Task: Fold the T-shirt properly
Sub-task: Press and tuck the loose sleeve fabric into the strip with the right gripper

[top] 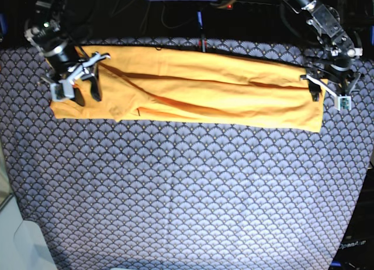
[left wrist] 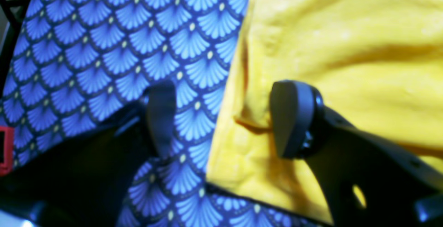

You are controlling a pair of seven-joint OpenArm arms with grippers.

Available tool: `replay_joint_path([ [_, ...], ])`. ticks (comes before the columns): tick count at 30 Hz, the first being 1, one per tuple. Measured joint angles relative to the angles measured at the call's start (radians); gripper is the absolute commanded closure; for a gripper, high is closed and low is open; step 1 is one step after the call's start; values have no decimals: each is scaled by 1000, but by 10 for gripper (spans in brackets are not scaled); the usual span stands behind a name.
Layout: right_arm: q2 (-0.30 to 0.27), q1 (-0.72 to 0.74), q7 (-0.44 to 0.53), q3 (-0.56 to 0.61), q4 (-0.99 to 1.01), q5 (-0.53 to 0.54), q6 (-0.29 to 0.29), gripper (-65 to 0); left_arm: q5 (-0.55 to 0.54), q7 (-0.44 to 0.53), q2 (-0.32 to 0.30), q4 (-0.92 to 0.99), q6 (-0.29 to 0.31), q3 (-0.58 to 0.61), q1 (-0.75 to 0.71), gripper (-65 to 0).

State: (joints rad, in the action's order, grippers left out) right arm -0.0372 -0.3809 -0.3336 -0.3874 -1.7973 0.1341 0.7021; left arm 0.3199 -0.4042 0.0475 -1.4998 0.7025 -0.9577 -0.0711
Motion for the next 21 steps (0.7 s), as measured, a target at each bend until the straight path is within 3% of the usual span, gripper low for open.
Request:
replay_joint_path([
  [9,-83,144,-198,74,19,-2,-4,-284,0,0,0,1,0,0,0,-421],
  [21,-122,144,-213,246,38,2,-4,-284,0,0,0,1,0,-2,2,-421],
])
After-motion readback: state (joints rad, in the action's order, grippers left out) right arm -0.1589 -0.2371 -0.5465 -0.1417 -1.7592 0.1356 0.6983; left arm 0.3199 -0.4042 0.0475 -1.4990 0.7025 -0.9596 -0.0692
